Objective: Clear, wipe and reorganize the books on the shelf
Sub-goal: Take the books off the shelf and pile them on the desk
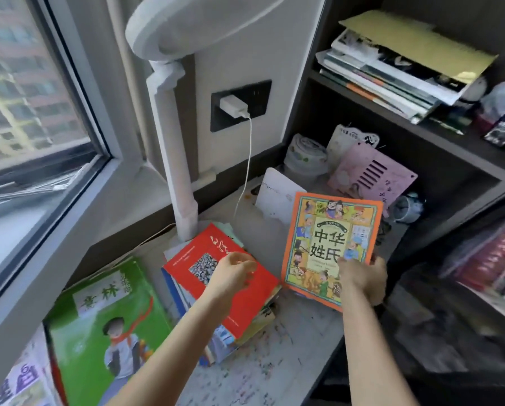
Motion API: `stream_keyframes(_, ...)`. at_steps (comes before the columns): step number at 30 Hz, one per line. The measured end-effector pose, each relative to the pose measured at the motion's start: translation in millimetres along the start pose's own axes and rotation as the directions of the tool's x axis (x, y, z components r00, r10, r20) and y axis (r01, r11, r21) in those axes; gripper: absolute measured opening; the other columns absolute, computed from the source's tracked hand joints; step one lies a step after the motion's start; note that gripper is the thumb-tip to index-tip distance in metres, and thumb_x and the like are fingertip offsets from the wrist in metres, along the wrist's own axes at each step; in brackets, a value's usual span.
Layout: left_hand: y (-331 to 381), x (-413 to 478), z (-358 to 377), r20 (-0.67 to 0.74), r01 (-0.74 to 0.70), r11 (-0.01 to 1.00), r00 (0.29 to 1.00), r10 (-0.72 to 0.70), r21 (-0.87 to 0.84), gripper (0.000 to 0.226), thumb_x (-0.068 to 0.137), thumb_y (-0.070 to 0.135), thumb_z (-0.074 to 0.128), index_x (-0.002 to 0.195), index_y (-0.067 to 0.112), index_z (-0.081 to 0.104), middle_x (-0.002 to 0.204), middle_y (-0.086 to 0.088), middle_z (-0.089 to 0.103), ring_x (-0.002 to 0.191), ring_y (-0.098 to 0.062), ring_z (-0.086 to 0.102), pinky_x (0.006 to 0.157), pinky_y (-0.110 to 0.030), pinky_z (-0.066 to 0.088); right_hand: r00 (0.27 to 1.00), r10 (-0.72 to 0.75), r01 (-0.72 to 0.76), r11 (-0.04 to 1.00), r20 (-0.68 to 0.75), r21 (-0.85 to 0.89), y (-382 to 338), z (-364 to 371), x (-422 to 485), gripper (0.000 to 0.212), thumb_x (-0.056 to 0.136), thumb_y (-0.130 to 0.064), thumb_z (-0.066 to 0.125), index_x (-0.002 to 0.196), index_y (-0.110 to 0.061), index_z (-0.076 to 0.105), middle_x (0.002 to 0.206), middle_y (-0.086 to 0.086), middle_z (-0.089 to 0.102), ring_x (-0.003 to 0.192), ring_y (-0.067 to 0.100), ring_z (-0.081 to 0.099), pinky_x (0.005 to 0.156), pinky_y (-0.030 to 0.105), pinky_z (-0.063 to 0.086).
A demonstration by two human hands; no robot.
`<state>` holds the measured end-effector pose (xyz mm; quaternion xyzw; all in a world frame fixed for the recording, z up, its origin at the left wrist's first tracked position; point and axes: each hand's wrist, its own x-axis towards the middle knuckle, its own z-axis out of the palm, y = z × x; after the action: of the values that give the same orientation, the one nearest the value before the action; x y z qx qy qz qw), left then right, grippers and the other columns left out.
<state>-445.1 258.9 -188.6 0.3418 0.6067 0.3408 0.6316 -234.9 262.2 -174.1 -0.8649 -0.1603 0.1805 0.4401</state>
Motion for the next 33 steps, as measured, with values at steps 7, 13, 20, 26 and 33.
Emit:
stream_keyframes(7, -9, 18, 2, -0.006, -0.132, 0.861, 0.988, 0.155, 0.492, 0.019, 0.086, 0.012, 0.051, 0.098, 0.018, 0.063, 0.104, 0.000, 0.067, 0.098, -0.018, 0.062, 0.087, -0.032, 0.050, 0.990, 0.072, -0.053, 0.987, -0.122, 0.150, 26, -16, -9, 0.038, 0.065, -0.029, 0.083, 0.094, -0.025, 0.059, 0.096, 0.001, 0.072, 0.081, 0.032, 0.065, 0.085, 0.048, 0.052)
stream_keyframes(13, -2, 26, 11, 0.032, -0.220, 0.752, 0.966, 0.256, 0.621, 0.028, 0.086, 0.006, 0.047, 0.109, 0.011, 0.063, 0.110, -0.002, 0.065, 0.101, -0.022, 0.062, 0.077, -0.027, 0.048, 0.964, 0.180, -0.086, 0.909, -0.198, 0.407, 21, -16, -2, 0.038, 0.064, -0.019, 0.083, 0.091, -0.024, 0.056, 0.077, -0.021, 0.050, 0.080, 0.023, 0.059, 0.081, 0.050, 0.055)
stream_keyframes(20, 8, 46, 16, 0.050, -0.312, 0.697, 0.928, 0.369, 0.646, 0.029, 0.085, 0.003, 0.046, 0.108, 0.010, 0.062, 0.110, -0.004, 0.065, 0.101, -0.023, 0.060, 0.075, -0.025, 0.044, 0.899, 0.417, -0.301, 0.811, -0.135, 0.502, 35, 26, 35, 0.049, 0.064, -0.019, 0.084, 0.106, -0.026, 0.060, 0.100, -0.002, 0.065, 0.091, 0.029, 0.064, 0.081, 0.050, 0.056)
stream_keyframes(26, 3, 55, 9, 0.065, -0.340, 0.673, 0.915, 0.398, 0.657, 0.025, 0.086, 0.002, 0.049, 0.104, 0.008, 0.064, 0.107, -0.004, 0.065, 0.100, -0.023, 0.061, 0.080, -0.032, 0.051, 0.936, 0.334, -0.295, 0.917, -0.112, 0.270, 38, 57, 65, 0.038, 0.076, -0.019, 0.074, 0.112, -0.020, 0.063, 0.099, 0.001, 0.070, 0.082, 0.028, 0.065, 0.073, 0.038, 0.052)
stream_keyframes(33, -5, 59, 2, 0.070, -0.370, 0.678, 0.902, 0.427, 0.635, 0.023, 0.088, 0.002, 0.051, 0.105, 0.010, 0.065, 0.104, -0.001, 0.065, 0.097, -0.017, 0.061, 0.078, -0.024, 0.045, 0.975, 0.199, -0.218, 0.942, -0.099, -0.257, 45, 56, 100, 0.037, 0.084, -0.013, 0.062, 0.118, -0.001, 0.054, 0.116, 0.021, 0.064, 0.103, 0.039, 0.063, 0.082, 0.040, 0.051)
